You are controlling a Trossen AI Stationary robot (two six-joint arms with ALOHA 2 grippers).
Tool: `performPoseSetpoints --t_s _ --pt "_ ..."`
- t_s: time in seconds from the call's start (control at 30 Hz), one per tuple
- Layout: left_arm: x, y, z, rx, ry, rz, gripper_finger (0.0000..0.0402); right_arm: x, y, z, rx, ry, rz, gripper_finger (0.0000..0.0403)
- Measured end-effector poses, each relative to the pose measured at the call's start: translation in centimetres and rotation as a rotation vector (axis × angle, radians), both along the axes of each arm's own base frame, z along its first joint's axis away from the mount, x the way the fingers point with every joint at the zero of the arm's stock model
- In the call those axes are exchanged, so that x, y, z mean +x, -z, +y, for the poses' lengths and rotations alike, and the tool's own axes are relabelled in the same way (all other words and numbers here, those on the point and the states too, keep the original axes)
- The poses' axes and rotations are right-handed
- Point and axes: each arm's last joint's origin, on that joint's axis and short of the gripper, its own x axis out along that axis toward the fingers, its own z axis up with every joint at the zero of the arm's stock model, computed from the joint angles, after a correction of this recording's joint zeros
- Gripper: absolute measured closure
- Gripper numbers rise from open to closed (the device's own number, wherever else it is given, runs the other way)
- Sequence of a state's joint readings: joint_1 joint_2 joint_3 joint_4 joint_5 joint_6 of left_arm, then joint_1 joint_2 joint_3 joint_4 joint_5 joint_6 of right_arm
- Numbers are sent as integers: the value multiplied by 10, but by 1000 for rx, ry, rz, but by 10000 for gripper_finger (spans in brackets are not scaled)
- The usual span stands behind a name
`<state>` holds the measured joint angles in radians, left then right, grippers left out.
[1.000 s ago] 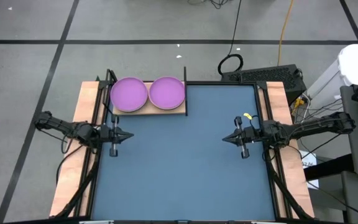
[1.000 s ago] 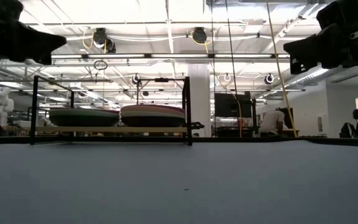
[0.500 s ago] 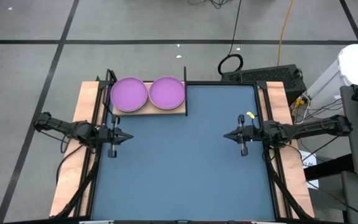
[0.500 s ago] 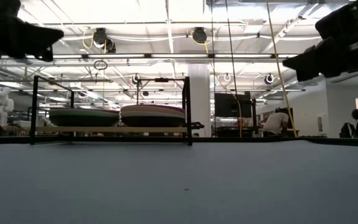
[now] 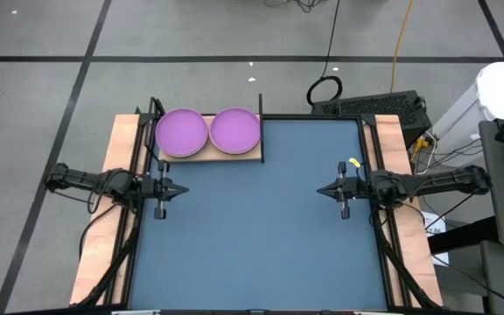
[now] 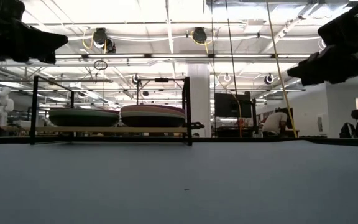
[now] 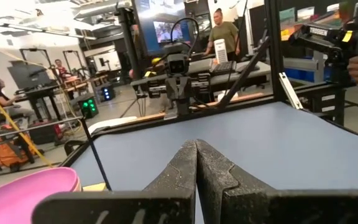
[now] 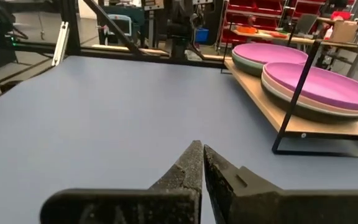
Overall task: Place and stack plates onto a shelf
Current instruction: Return to Home Position
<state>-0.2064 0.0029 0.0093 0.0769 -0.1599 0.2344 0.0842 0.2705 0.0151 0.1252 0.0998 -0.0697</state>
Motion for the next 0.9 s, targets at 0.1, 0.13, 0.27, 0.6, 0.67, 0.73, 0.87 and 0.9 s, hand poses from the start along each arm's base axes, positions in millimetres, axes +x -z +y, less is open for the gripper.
performPoseSetpoints --t_s 0.1,0.13,0.27,0.6,0.67,0.73,0.87,0.9 --pt "0 0 2 -1 21 -1 400 -1 -1 1 0 -25 -10 403" --pt "0 0 2 -3 28 -1 400 -1 -1 1 1 -26 -13 403" --pt "1 2 4 1 43 18 400 -1 -1 1 1 -26 -7 403" --pt "1 2 9 -51 1 21 400 -2 1 1 8 -25 10 403" --pt "1 2 10 -51 -3 24 400 -2 0 1 0 -26 1 403" --pt "2 2 10 -51 -7 24 400 -3 -2 0 -1 -26 -20 403" --pt "2 2 11 -67 -16 24 400 -8 -4 0 -4 -29 -53 403" --pt "2 2 11 -73 -18 24 400 -9 -6 0 -9 -31 -70 403"
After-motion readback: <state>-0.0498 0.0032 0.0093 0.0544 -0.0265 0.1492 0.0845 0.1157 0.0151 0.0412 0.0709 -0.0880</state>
